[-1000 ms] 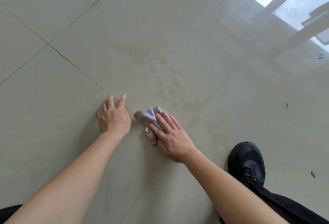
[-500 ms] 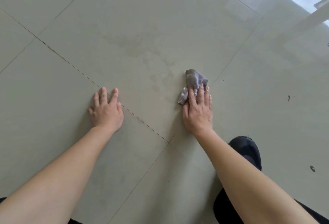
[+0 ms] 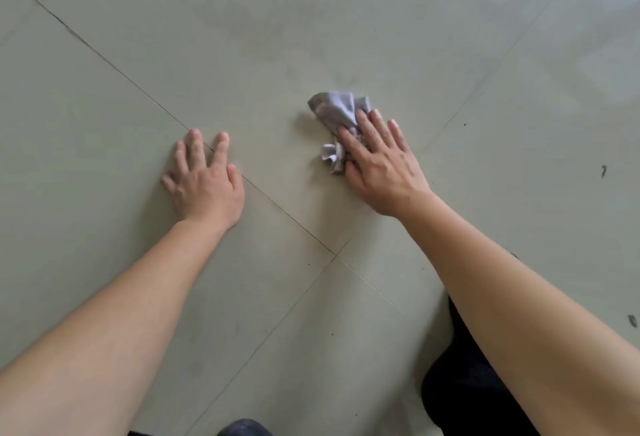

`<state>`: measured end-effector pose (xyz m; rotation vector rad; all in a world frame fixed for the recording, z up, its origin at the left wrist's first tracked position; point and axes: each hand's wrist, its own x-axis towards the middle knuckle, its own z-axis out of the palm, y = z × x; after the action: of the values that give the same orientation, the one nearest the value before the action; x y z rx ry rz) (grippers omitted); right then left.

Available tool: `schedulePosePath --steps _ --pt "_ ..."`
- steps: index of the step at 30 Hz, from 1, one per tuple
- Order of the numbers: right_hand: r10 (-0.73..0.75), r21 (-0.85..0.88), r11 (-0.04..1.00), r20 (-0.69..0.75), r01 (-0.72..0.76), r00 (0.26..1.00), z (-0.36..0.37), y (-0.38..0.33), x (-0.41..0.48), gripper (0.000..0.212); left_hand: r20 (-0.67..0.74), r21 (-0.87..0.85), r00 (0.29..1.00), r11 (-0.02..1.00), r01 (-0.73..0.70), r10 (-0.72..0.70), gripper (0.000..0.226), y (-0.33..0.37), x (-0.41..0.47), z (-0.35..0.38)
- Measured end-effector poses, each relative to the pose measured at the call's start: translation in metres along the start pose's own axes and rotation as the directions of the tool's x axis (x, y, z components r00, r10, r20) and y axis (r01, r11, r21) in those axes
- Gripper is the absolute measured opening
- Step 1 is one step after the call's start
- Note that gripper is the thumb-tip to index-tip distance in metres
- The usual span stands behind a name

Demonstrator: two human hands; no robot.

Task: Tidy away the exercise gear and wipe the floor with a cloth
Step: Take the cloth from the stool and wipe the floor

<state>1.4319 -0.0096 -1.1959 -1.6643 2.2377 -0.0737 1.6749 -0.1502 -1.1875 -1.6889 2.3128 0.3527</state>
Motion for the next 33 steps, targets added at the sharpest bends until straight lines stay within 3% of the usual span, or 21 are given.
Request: schedulePosePath --steps 3,7,9,12,17,19,23,26,29,31,33 --pt "0.290 0.089 0.953 -0.010 -0.288 0.957 -0.024 0.030 0.036 0.060 0.008 0.007 1.000 1.000 -0.024 0.024 0.054 -0.003 0.002 -0.004" --pt "0.493 0.192 0.858 -0.052 -0.475 0.869 -0.023 0.011 0.084 0.061 0.006 0.044 0.998 0.997 -0.062 0.062 0.052 -0.010 0.004 -0.005" --pt "0.443 0.199 0.884 -0.066 -0.423 0.894 -0.015 -0.024 0.098 0.060 0.010 0.041 0.997 0.997 -0.071 0.070 0.052 -0.013 0.006 -0.005" --pt "0.178 0.137 0.975 -0.022 -0.174 0.984 -0.002 -0.075 0.091 0.058 0.018 0.051 0.995 0.994 -0.097 0.097 0.052 -0.015 0.008 -0.006" --pt "-0.115 0.049 0.993 0.078 0.111 0.990 0.001 -0.081 0.056 0.054 -0.004 -0.016 0.995 0.995 -0.097 0.097 0.053 -0.022 0.010 -0.010" --pt "-0.114 0.011 0.994 0.073 0.113 0.991 -0.004 -0.061 0.059 0.053 -0.074 -0.066 0.989 0.989 -0.131 0.126 0.051 -0.027 0.016 -0.014" --pt "0.091 0.020 0.996 0.017 -0.091 0.996 -0.020 -0.028 0.088 0.056 -0.161 -0.069 0.975 0.984 -0.163 0.150 0.047 -0.038 0.044 -0.022" --pt "0.208 0.067 0.976 0.011 -0.209 0.978 -0.030 -0.024 0.122 0.059 -0.186 -0.068 0.981 0.996 -0.060 0.047 0.053 -0.051 0.076 -0.029" --pt "0.308 0.139 0.942 0.007 -0.306 0.951 -0.032 -0.037 0.159 0.061 -0.126 -0.073 0.983 0.990 0.123 -0.132 0.067 -0.073 0.112 -0.031" --pt "0.284 0.147 0.949 -0.010 -0.280 0.959 -0.027 -0.057 0.174 0.060 -0.088 -0.114 0.970 0.969 0.218 -0.228 0.071 -0.086 0.125 -0.024" --pt "0.157 0.125 0.981 -0.033 -0.152 0.987 -0.016 -0.086 0.182 0.058 -0.132 -0.128 0.963 0.967 0.220 -0.236 0.071 -0.091 0.127 -0.013"
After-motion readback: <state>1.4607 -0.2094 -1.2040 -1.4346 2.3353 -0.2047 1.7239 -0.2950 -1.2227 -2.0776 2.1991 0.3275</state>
